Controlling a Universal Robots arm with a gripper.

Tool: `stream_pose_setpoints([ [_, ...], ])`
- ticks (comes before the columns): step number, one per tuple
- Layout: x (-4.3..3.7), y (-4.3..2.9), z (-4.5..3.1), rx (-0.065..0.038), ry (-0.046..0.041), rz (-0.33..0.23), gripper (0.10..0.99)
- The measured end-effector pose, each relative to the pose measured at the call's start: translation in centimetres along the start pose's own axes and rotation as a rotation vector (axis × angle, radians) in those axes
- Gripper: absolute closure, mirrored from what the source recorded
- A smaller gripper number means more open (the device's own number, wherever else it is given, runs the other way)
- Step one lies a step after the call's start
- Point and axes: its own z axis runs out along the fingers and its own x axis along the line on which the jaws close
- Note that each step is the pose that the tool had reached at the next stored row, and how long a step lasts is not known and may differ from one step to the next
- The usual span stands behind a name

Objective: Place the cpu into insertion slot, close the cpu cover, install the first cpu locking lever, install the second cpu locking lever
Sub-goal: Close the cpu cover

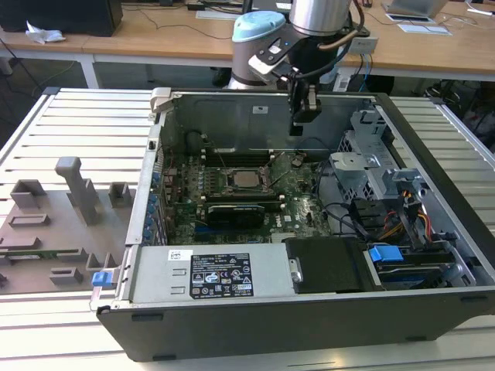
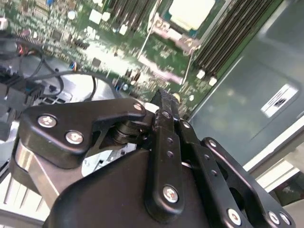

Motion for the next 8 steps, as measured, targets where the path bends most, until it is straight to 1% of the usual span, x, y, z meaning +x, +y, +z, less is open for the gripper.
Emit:
stream_pose_setpoints([
  [3,0.00,0.84,0.02,0.001,0.0001,0.000,0.980],
  [5,0.02,1.68,0.04,0.002,0.0000,0.000,0.980],
  [7,0.03,2.17,0.05,0.003,-0.0001,0.000,0.980],
  [8,0.04,2.63,0.06,0.004,0.0000,0.000,0.980],
])
